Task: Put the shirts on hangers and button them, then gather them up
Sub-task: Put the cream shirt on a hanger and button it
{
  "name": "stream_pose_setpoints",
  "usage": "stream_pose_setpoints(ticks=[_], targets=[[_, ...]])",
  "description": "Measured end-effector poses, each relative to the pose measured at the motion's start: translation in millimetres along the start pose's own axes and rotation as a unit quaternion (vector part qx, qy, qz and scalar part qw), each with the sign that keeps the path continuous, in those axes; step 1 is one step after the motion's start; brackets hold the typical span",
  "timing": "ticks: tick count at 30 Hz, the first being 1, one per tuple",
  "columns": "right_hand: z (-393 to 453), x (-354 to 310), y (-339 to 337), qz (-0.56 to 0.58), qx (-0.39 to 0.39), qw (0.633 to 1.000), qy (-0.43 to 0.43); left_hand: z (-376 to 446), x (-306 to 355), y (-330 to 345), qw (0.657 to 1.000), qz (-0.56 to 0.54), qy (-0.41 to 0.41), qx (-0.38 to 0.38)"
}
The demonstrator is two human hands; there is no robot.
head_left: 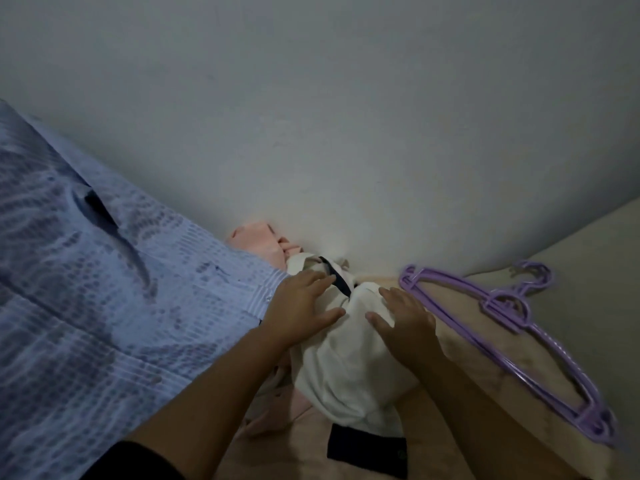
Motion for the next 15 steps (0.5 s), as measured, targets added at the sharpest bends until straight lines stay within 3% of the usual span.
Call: stream_pose_setpoints(ticks=[3,9,15], targets=[[15,18,2,-0.002,0.003,1.000,0.017,20,-4,16,1.000,0.021,-0.001,-0.005],[34,54,26,-0.006,-0.070,0.995,0.069,16,-18,46,0.987,0.018,-0.132,-0.086],[30,74,35,0.081,-0.119,0.983,0.110,21,-9,46,0.983,-0.017,-0.177,-0.037]])
Point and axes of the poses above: each hand's wrist, its own z-axis towards the middle knuckle, its own y-axis out of the palm, x = y × z, the point moved 4 cm from there along z, towards the middle knuckle, and after that the axes turned 9 degrees about -x, right-handed, at the moved point
